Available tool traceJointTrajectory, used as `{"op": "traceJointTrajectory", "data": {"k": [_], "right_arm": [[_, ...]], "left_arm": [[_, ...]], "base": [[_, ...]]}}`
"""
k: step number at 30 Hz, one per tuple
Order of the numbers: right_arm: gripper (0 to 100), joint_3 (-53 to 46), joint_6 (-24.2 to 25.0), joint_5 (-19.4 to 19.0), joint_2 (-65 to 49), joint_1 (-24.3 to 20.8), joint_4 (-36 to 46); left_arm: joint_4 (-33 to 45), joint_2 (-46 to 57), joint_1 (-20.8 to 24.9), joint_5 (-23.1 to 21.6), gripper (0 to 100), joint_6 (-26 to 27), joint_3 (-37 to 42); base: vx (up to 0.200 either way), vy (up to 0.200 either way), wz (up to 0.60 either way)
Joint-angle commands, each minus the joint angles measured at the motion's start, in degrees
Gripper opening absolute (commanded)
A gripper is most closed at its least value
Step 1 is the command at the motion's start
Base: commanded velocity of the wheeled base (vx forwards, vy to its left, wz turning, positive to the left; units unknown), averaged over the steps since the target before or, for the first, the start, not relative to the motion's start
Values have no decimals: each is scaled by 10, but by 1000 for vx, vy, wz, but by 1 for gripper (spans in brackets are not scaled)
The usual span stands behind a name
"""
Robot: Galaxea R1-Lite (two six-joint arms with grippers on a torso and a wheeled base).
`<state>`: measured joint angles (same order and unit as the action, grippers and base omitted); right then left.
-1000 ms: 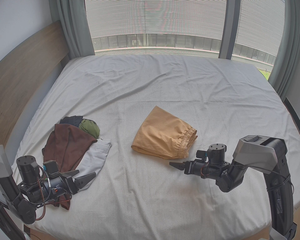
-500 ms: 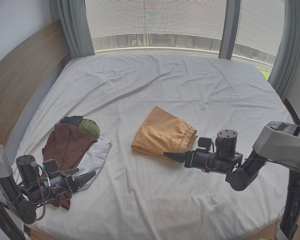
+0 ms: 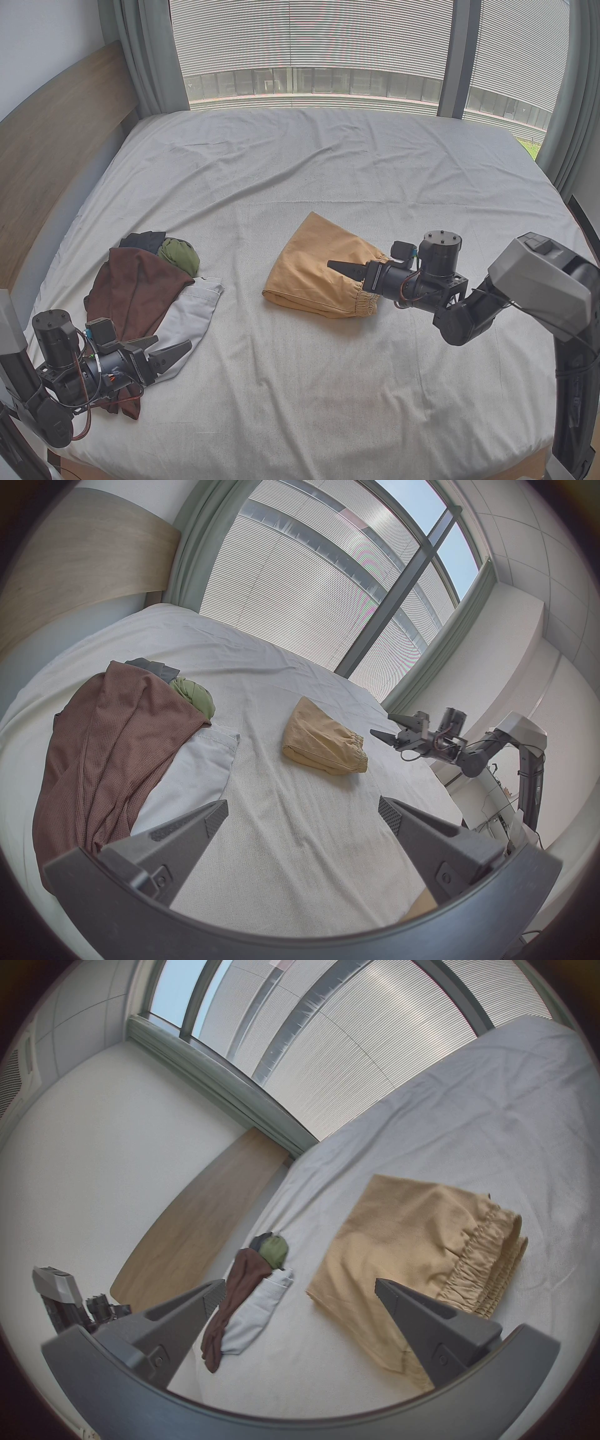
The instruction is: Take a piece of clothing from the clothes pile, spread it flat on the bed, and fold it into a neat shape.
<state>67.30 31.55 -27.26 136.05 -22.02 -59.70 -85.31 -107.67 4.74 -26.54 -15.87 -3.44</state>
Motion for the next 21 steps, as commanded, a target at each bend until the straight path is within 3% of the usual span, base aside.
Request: {"op": "traceJointTrajectory", "data": {"k": [1,12,18,21], "right_arm": [[100,41,0,1,94,16,4],[100,27,-25,5,128,29,-9],[100,-43,-23,5,16,22,-32],[100,-103,-23,5,-90,19,-36]], "left_arm": [[-11,-15,-1,0,100,1,2],[-28,-25,0,1,100,0,8],[-29,1,6,0,100,-11,12],[-29,60,22,1,100,-50,12]], "base": [[0,0,0],[0,0,0],[0,0,0],[0,0,0]]}}
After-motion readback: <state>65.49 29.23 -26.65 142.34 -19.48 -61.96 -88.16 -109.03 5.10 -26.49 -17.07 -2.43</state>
